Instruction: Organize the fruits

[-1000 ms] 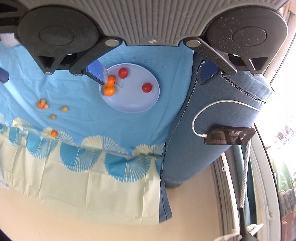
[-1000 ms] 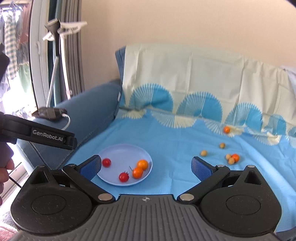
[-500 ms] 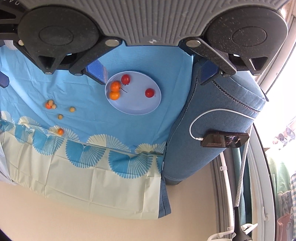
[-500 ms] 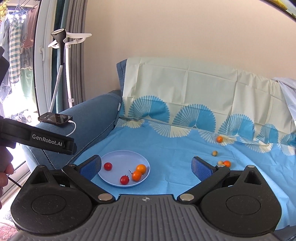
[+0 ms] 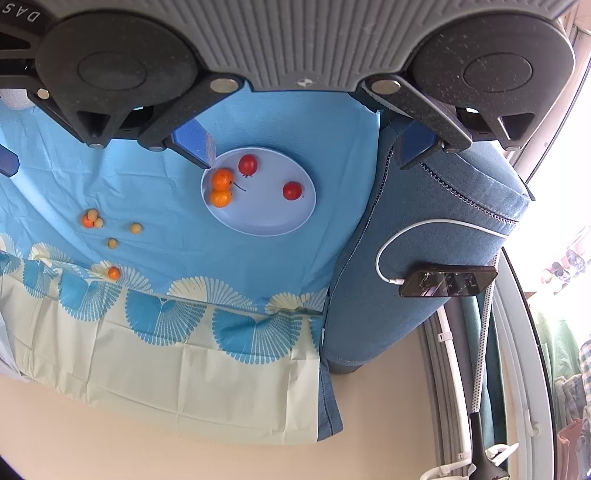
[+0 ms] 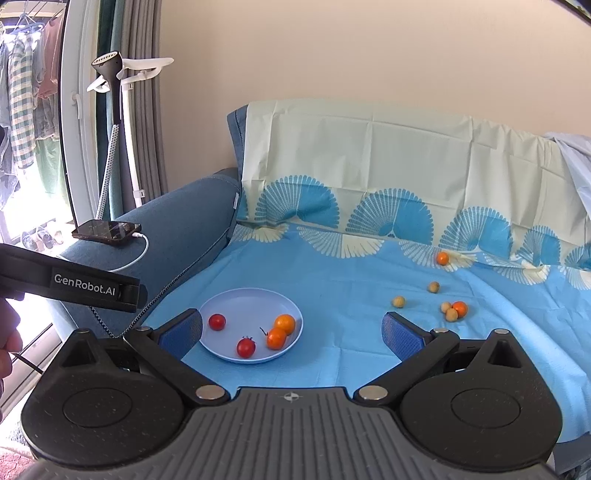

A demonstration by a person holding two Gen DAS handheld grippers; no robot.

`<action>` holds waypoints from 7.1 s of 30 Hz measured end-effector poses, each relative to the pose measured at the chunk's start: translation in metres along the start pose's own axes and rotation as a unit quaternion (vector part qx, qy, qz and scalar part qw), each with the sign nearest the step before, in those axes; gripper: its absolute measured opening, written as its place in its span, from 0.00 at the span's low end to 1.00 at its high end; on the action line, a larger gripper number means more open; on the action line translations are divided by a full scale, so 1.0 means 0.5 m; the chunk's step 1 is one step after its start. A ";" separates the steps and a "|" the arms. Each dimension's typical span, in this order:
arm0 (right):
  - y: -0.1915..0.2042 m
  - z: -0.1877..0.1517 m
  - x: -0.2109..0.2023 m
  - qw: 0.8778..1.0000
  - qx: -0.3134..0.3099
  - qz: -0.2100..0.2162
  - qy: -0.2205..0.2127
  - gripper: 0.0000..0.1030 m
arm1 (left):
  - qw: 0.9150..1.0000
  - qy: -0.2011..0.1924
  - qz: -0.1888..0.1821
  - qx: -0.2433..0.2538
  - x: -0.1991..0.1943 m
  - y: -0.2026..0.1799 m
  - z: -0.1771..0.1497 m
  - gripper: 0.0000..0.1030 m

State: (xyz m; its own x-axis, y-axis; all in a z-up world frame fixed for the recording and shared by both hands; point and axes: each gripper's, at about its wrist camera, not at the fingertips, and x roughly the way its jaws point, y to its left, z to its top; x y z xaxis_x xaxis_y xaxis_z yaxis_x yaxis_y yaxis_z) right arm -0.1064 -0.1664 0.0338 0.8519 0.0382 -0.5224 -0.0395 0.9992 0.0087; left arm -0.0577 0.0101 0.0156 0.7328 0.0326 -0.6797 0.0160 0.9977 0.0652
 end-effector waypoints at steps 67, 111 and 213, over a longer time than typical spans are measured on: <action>-0.459 -0.076 0.357 0.964 0.146 -0.213 0.058 0.99 | 0.981 0.118 -0.099 0.117 0.472 -0.472 0.176 1.00; -0.630 -0.148 0.643 0.954 0.196 -0.211 0.087 0.27 | 0.969 0.144 -0.147 0.138 0.542 -0.535 0.193 0.27; 0.015 -0.002 0.466 0.989 -0.042 0.059 0.127 0.27 | 0.987 0.147 -0.067 -0.023 0.475 -0.032 0.151 0.27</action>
State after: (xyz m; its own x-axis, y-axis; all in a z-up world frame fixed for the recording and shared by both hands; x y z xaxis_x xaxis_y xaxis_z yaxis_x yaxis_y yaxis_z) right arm 0.0912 -0.1502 -0.0888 0.6803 0.1387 -0.7197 -0.1821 0.9831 0.0173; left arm 0.1676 -0.0025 -0.0916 0.4976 -0.0903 -0.8627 0.0629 0.9957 -0.0680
